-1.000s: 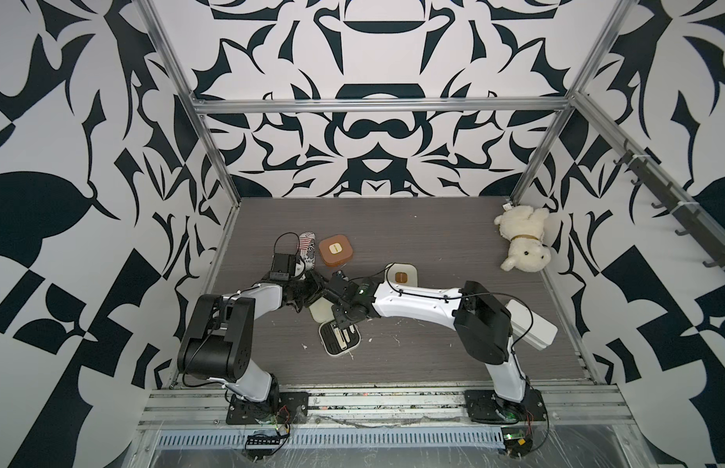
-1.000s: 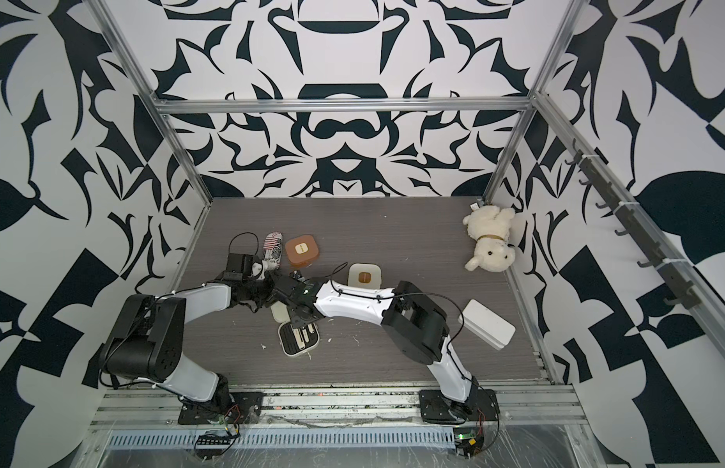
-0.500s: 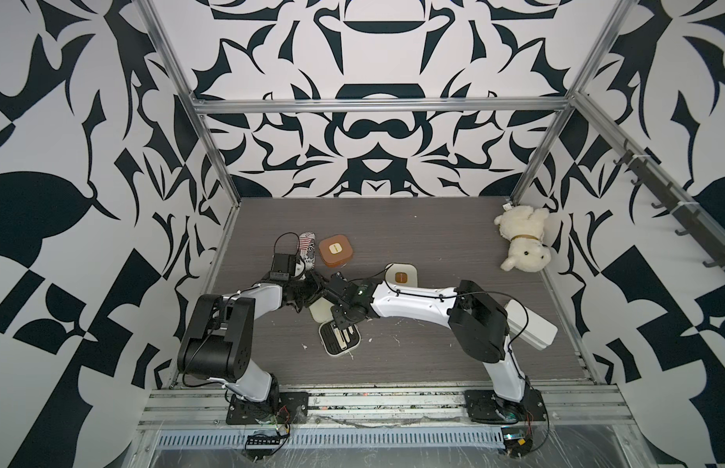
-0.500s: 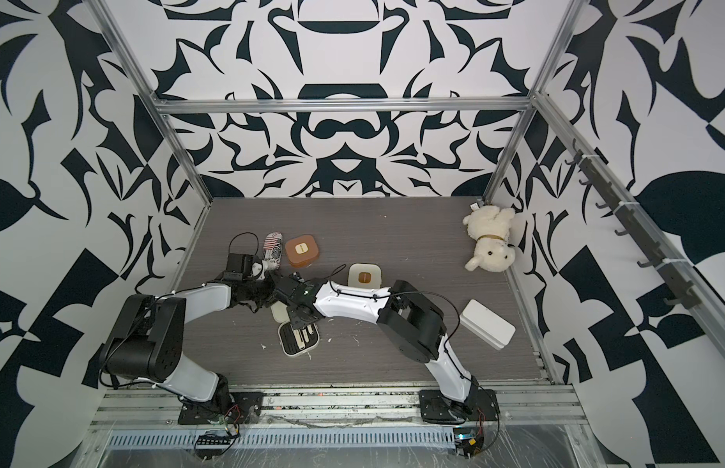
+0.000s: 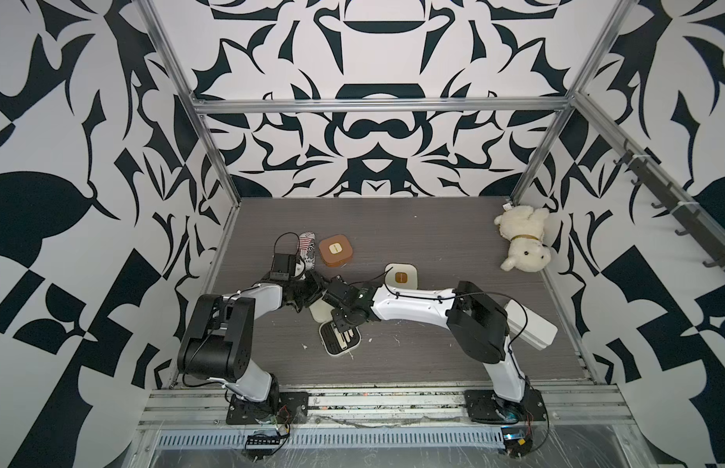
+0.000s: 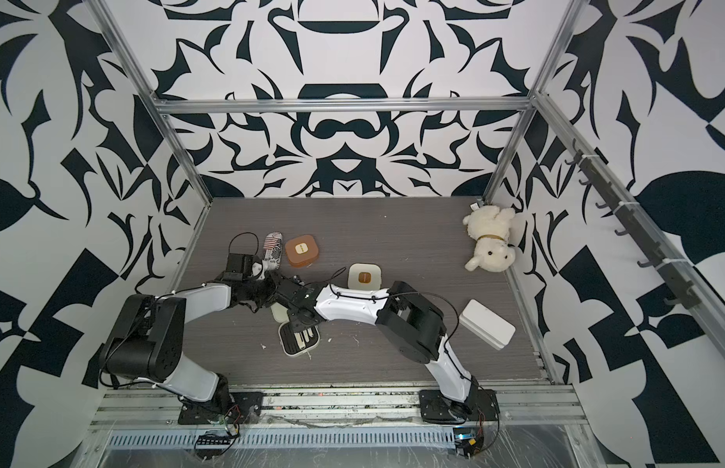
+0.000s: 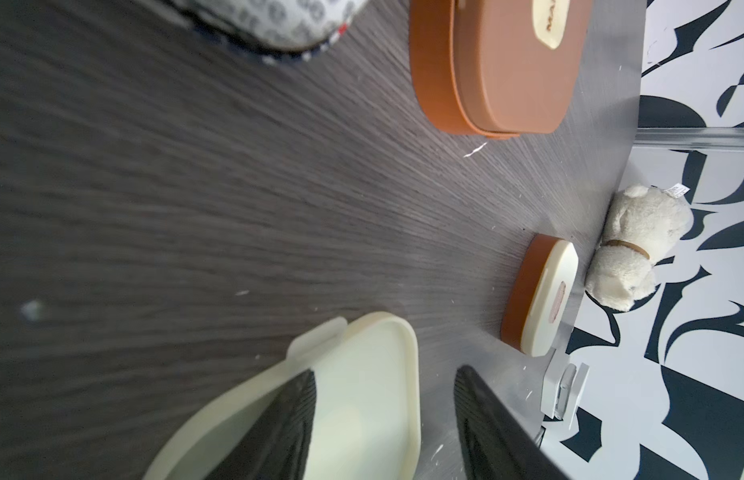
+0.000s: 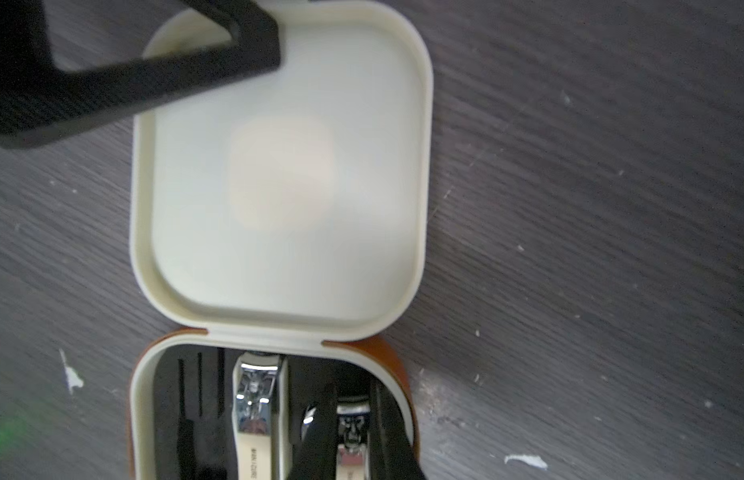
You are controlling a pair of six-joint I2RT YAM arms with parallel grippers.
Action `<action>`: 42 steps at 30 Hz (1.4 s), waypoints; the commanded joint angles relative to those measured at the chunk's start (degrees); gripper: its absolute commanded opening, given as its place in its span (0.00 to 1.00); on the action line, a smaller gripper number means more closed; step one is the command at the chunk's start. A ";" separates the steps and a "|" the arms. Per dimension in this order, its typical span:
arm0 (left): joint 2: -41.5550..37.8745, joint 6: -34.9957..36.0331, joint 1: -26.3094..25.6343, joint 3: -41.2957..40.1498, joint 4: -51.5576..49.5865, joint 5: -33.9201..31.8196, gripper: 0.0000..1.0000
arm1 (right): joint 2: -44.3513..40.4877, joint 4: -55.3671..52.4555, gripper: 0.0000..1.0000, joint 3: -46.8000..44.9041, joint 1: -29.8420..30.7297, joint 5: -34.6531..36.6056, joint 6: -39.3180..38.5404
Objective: Organize nail clipper sets
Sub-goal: Place the nail clipper in the storage box.
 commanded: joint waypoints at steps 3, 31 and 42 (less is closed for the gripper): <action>3.40 0.62 -0.14 -2.60 -8.53 -5.38 0.59 | -3.57 -0.62 0.05 -1.96 0.41 0.41 -0.56; 3.46 0.91 -0.06 -1.54 -10.25 -5.96 0.58 | -0.87 -7.05 0.14 1.94 2.11 3.57 -0.97; 3.46 0.99 -0.06 -1.97 -9.97 -5.83 0.58 | 1.47 -7.38 0.29 6.27 -0.16 2.97 -0.74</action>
